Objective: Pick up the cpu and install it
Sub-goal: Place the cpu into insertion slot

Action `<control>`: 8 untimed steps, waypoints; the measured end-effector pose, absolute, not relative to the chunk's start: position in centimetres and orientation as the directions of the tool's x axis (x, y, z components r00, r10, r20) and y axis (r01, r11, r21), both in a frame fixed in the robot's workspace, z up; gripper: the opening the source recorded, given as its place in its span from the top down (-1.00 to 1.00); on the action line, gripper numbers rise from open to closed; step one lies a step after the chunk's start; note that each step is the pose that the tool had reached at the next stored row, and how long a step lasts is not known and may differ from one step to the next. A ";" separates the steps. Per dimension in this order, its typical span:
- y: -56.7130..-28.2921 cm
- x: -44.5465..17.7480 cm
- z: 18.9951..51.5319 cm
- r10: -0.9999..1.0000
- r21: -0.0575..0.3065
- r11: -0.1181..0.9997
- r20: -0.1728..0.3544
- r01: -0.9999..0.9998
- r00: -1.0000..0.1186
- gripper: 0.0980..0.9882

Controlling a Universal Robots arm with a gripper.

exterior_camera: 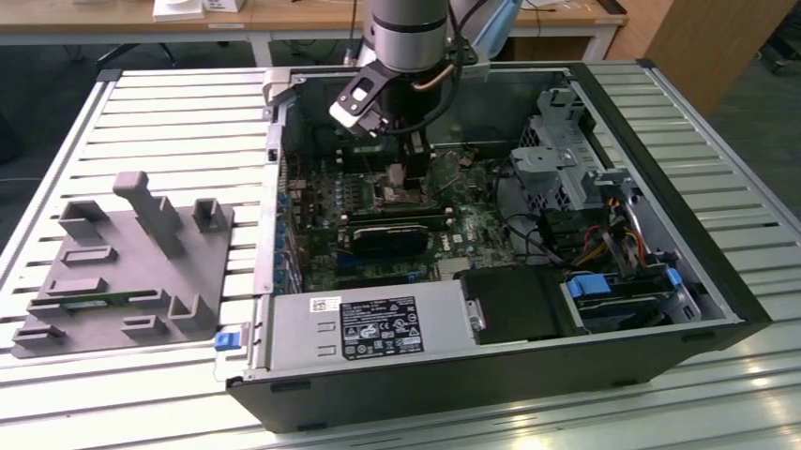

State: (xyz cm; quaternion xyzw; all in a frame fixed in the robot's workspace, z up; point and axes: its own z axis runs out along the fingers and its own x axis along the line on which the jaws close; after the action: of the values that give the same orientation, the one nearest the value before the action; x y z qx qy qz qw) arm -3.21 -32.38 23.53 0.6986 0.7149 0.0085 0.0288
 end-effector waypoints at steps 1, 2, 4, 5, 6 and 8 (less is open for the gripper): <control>-32.3 -3.2 23.4 0.999 0.052 0.024 -0.029 0.998 -0.022 0.02; -32.3 -3.2 23.3 0.999 0.052 0.024 -0.029 0.998 -0.022 0.02; -32.2 -3.2 23.0 0.999 0.052 0.024 -0.029 0.998 -0.022 0.02; -32.1 -3.2 22.9 0.999 0.052 0.024 -0.029 0.998 -0.022 0.02; -32.0 -3.2 22.8 0.999 0.052 0.024 -0.030 0.998 -0.022 0.02; -31.9 -3.2 22.6 0.999 0.052 0.024 -0.029 0.998 -0.022 0.02</control>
State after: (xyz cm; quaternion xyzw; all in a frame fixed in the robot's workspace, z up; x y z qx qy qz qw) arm -3.21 -31.89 22.64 0.6986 0.7149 0.0085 0.0288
